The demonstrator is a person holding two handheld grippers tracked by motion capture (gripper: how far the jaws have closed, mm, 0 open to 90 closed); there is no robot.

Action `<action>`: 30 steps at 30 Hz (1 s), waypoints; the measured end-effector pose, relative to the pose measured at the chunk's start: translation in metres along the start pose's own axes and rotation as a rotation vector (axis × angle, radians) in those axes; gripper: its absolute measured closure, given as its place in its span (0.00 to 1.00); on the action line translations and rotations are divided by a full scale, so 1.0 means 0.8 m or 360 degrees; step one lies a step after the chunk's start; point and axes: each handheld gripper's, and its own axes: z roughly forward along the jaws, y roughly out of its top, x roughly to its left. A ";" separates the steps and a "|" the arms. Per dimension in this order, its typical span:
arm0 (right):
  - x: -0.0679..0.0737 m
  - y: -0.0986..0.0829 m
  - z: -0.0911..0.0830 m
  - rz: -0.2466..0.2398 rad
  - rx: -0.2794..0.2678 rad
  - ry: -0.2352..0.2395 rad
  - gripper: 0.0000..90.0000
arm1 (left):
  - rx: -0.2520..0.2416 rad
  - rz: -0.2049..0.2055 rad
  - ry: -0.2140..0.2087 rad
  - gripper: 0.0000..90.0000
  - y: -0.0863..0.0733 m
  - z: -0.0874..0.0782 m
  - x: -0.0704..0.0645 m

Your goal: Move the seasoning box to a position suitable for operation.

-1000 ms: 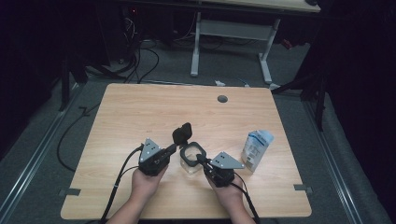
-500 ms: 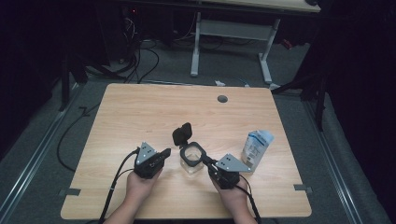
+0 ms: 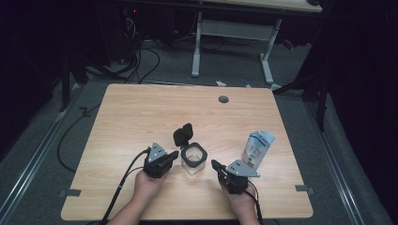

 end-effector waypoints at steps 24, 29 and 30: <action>-0.006 -0.015 0.002 0.0038 0.0076 -0.0013 1.00 | 0.0039 0.0034 -0.0095 1.00 -0.011 -0.019 -0.018; 0.006 -0.012 0.012 0.0004 0.0101 0.0020 1.00 | -0.0006 0.0059 -0.0059 0.98 0.003 -0.049 -0.001; 0.009 -0.012 0.015 -0.0005 0.0106 0.0023 1.00 | -0.0021 0.0070 -0.0049 0.98 0.008 -0.056 0.003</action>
